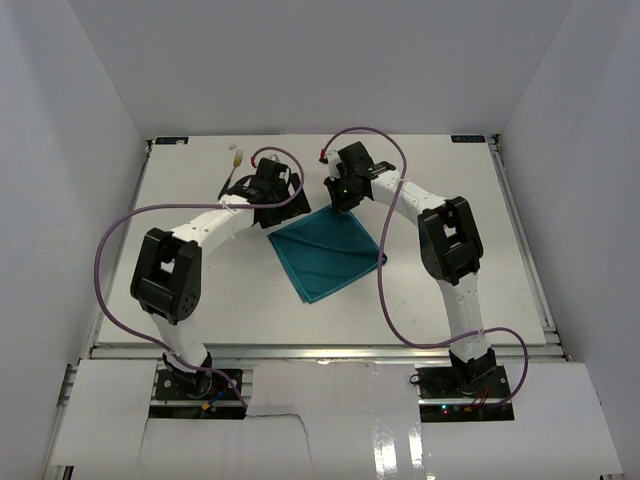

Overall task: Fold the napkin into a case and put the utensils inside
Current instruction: Fold the napkin at the center of the board.

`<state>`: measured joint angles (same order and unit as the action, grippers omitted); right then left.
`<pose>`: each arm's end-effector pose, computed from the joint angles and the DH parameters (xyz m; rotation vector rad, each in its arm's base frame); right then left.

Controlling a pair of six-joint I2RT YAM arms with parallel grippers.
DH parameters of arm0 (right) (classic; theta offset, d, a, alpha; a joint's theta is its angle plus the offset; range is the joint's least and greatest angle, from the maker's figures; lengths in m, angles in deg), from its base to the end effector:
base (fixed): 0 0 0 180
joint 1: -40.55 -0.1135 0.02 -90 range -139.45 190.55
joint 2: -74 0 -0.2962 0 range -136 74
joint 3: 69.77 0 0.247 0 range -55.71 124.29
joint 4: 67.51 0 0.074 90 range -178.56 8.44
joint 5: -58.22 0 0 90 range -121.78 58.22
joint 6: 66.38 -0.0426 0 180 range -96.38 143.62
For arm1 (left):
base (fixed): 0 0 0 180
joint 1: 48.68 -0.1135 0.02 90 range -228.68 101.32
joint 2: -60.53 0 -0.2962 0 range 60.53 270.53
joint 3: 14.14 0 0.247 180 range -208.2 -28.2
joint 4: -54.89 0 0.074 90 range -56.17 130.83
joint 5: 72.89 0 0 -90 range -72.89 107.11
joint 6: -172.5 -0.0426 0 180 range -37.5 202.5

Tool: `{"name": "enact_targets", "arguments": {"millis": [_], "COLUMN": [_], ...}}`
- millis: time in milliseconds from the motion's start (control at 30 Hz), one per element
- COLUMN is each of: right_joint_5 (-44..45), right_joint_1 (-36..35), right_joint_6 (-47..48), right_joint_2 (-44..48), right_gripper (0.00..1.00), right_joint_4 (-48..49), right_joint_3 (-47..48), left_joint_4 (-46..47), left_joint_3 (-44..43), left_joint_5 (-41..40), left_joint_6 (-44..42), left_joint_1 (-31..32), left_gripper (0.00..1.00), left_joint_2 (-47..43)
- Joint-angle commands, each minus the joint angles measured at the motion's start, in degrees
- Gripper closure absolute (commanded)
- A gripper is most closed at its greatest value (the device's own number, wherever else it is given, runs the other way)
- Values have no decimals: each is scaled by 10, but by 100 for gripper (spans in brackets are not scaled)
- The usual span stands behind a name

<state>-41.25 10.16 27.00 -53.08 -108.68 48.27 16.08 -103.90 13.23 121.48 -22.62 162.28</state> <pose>0.4422 0.2675 0.2218 -0.7893 2.3451 0.4082 0.3566 -0.1712 0.2619 -0.3112 2.4802 -0.4071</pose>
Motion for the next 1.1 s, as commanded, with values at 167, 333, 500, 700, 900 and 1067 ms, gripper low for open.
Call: {"name": "enact_targets", "arguments": {"millis": [167,333,500,700,900,1067], "right_joint_5": [-4,-8,-12,-12,-14,9], "right_joint_1": [11,14,15,18,20,19], "right_joint_6": [-15,-18,-22,-28,-28,-27], "right_joint_2": [-11,-14,-19,-27,-39,-34], "right_gripper": [87,87,85,85,77,56], "right_joint_4": [2,6,9,14,14,10], "right_joint_3": [32,34,40,45,53,68], "left_joint_4": [18,21,21,21,20,18], "left_joint_3": [-38,-42,-47,-48,-51,-50], "left_joint_5": [21,27,28,25,27,28], "left_joint_6": [-5,-5,-6,-8,-9,-8], "left_joint_1": [3,3,3,3,3,3], "left_gripper": [2,2,2,2,2,2], "left_joint_2": [27,38,45,53,61,52]}}
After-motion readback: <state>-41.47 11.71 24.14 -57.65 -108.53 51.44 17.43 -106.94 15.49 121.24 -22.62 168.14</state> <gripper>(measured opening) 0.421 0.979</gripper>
